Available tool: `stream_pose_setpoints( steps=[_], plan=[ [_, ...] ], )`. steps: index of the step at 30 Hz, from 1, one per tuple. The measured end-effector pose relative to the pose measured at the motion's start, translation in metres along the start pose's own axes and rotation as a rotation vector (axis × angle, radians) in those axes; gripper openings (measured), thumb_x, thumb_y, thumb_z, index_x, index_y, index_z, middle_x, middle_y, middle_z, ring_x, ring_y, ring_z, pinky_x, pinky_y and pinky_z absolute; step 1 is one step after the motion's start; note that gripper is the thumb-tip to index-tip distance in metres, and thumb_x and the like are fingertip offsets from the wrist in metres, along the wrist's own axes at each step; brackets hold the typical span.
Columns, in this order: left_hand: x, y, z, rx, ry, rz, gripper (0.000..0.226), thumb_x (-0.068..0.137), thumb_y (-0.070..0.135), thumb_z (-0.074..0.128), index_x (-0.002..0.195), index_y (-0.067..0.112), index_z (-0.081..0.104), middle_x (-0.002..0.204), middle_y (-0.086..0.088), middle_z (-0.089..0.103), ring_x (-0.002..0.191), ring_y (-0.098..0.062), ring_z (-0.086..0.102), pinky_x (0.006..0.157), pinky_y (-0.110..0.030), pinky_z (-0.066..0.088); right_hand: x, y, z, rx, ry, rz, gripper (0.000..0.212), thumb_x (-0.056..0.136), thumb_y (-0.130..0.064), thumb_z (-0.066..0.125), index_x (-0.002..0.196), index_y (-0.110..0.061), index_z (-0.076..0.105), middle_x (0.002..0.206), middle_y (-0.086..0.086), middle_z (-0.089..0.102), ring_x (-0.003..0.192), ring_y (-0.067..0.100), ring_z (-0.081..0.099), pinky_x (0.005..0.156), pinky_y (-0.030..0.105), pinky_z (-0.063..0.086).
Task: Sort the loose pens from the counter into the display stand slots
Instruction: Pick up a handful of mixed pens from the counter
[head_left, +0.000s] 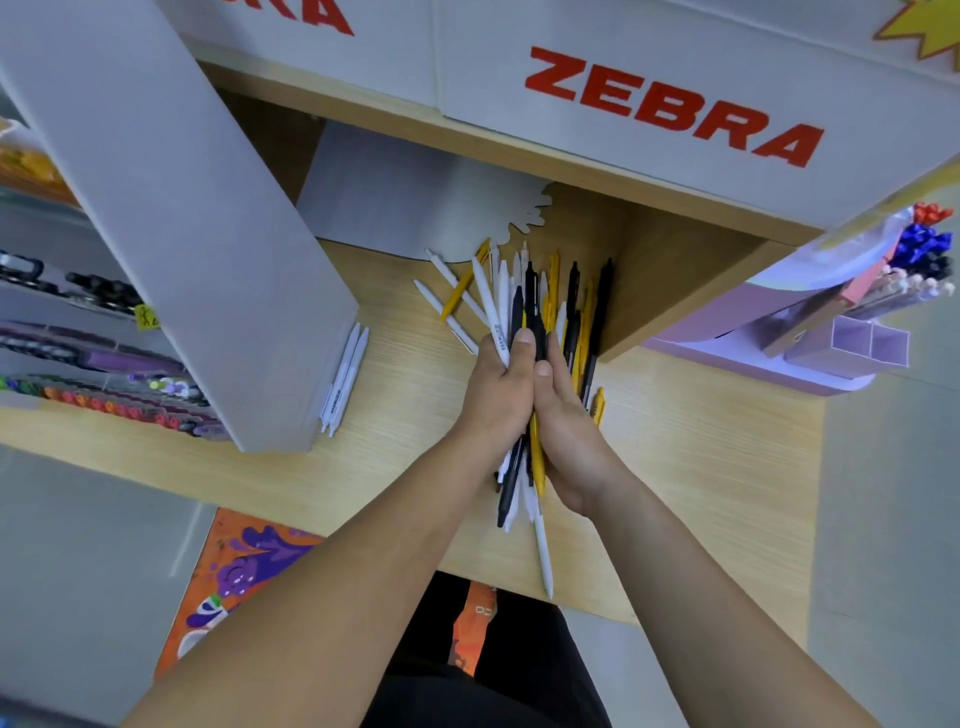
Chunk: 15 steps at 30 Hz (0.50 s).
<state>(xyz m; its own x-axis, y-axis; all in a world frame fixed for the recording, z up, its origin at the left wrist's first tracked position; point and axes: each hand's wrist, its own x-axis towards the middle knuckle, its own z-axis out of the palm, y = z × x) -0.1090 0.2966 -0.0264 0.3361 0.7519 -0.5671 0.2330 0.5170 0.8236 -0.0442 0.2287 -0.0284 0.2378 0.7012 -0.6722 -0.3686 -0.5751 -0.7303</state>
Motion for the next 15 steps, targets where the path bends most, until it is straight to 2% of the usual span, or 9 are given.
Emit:
stream_pose_setpoints(
  steps=[2,5,7,9,11,12,13,15],
  plan=[
    [0.001,0.000,0.002,-0.051,0.020,-0.040,0.044,0.111,0.043,0.043,0.152,0.026,0.044,0.129,0.011,0.056,0.117,-0.007,0.054,0.098,-0.027,0.041,-0.001,-0.003,-0.006,0.012,-0.044,0.024,0.053,0.097,-0.069,0.043,0.144,-0.071,0.020,0.163,-0.021,0.032,0.151,0.008,0.028,0.124,0.049,0.029],
    [0.000,0.001,0.004,-0.157,0.022,-0.091,0.038,0.111,0.040,0.045,0.147,0.028,0.048,0.122,0.015,0.061,0.111,-0.003,0.058,0.094,-0.025,0.046,-0.001,-0.008,-0.018,0.037,-0.128,0.041,0.058,0.100,-0.056,0.053,0.146,-0.070,0.020,0.159,-0.023,0.037,0.149,0.009,0.033,0.122,0.051,0.033],
    [-0.002,0.002,0.004,-0.155,0.018,-0.099,0.033,0.111,0.040,0.045,0.142,0.030,0.051,0.116,0.015,0.064,0.108,-0.003,0.062,0.085,-0.026,0.053,0.000,-0.008,-0.030,0.023,-0.176,0.049,0.067,0.099,-0.048,0.062,0.148,-0.068,0.021,0.157,-0.022,0.042,0.146,0.010,0.039,0.119,0.050,0.038],
    [-0.006,0.006,0.005,-0.080,0.008,-0.128,0.027,0.112,0.042,0.043,0.136,0.032,0.052,0.112,0.008,0.066,0.102,-0.012,0.066,0.069,-0.037,0.061,-0.002,-0.010,-0.038,-0.012,-0.226,0.032,0.079,0.092,-0.042,0.074,0.149,-0.064,0.025,0.155,-0.016,0.047,0.142,0.018,0.047,0.114,0.054,0.043],
    [-0.006,0.004,0.001,0.048,0.024,-0.089,0.025,0.112,0.039,0.041,0.133,0.030,0.051,0.111,-0.002,0.066,0.095,-0.023,0.068,0.061,-0.042,0.064,-0.001,-0.010,-0.041,-0.058,-0.228,0.001,0.072,0.095,-0.026,0.072,0.149,-0.054,0.034,0.146,-0.007,0.058,0.118,0.027,0.066,0.099,0.051,0.054],
    [-0.005,0.000,-0.001,0.097,0.023,-0.041,0.025,0.112,0.037,0.041,0.133,0.027,0.051,0.111,-0.005,0.066,0.093,-0.025,0.069,0.061,-0.038,0.064,0.000,-0.009,-0.039,-0.101,-0.208,-0.011,0.066,0.098,-0.019,0.067,0.148,-0.050,0.038,0.138,-0.004,0.064,0.102,0.029,0.070,0.091,0.048,0.057],
    [-0.003,-0.003,-0.002,0.132,0.023,-0.003,0.025,0.112,0.033,0.042,0.133,0.023,0.051,0.109,-0.005,0.067,0.090,-0.022,0.069,0.061,-0.030,0.062,0.001,-0.009,-0.037,-0.147,-0.181,-0.026,0.063,0.098,-0.016,0.063,0.147,-0.049,0.039,0.133,-0.002,0.067,0.093,0.030,0.069,0.089,0.047,0.058],
    [0.000,-0.009,-0.007,0.189,0.046,0.004,0.025,0.113,0.030,0.043,0.132,0.018,0.051,0.103,0.001,0.064,0.084,-0.010,0.064,0.057,-0.012,0.051,0.001,-0.006,-0.032,-0.241,-0.118,-0.048,0.067,0.097,-0.018,0.060,0.149,-0.051,0.033,0.131,-0.002,0.068,0.087,0.025,0.063,0.090,0.045,0.058]
  ],
)
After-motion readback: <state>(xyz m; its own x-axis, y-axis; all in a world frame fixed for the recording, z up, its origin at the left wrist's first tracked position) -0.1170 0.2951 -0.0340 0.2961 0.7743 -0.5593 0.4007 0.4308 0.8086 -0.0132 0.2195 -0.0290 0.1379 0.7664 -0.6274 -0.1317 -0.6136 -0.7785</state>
